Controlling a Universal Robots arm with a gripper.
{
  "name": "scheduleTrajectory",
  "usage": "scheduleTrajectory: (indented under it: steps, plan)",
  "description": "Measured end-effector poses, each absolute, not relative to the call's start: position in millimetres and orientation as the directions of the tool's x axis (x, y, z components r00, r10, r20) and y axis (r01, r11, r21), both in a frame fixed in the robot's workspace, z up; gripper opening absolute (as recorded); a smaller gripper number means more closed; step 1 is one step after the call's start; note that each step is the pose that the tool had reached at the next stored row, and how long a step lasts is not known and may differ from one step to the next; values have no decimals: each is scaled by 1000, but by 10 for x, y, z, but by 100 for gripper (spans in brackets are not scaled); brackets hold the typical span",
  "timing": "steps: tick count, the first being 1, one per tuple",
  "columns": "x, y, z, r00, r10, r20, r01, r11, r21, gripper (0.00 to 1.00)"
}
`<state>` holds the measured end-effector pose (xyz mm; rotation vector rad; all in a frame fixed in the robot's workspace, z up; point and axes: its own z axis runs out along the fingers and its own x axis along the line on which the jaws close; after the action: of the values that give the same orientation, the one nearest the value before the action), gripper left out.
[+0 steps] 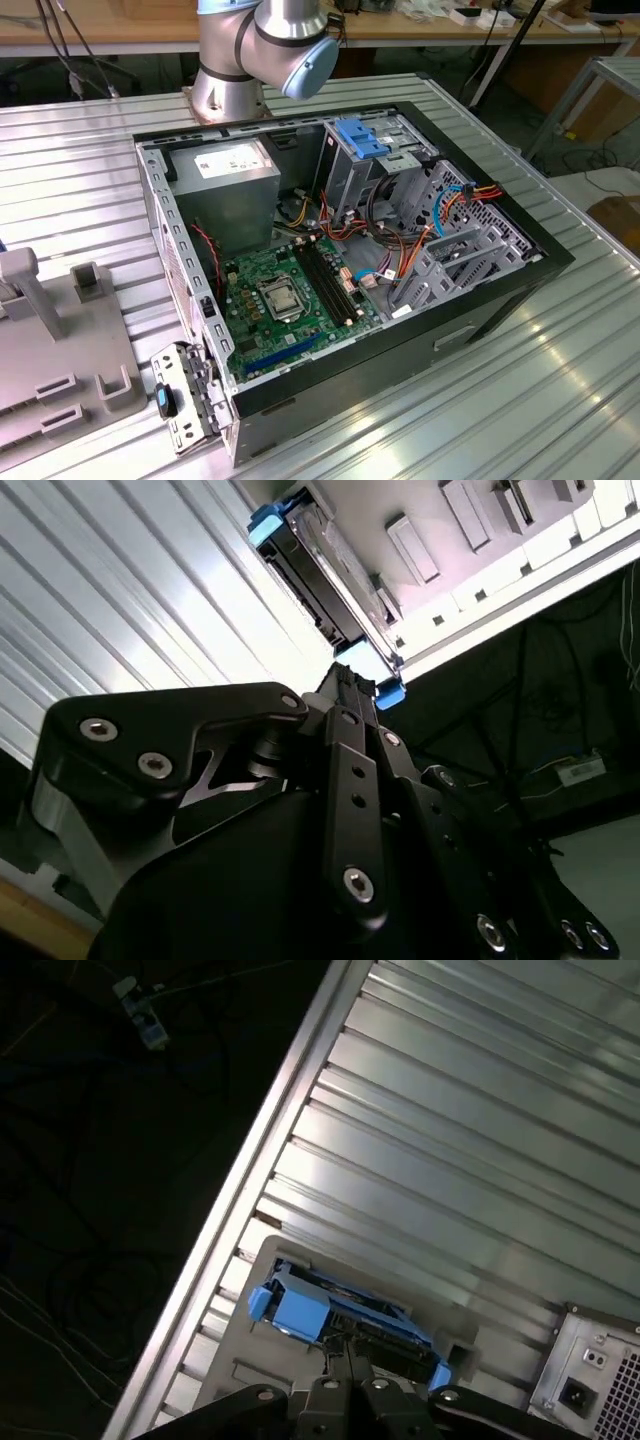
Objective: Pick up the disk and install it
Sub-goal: 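Pick up the disk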
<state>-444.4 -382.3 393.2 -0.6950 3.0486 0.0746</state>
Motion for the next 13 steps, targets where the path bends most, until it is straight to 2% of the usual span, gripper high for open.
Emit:
scheduleTrajectory:
  steps: [13]
  plan:
    - [-4447,-3823,3932,-733,-679,-23,-680,732,42,11]
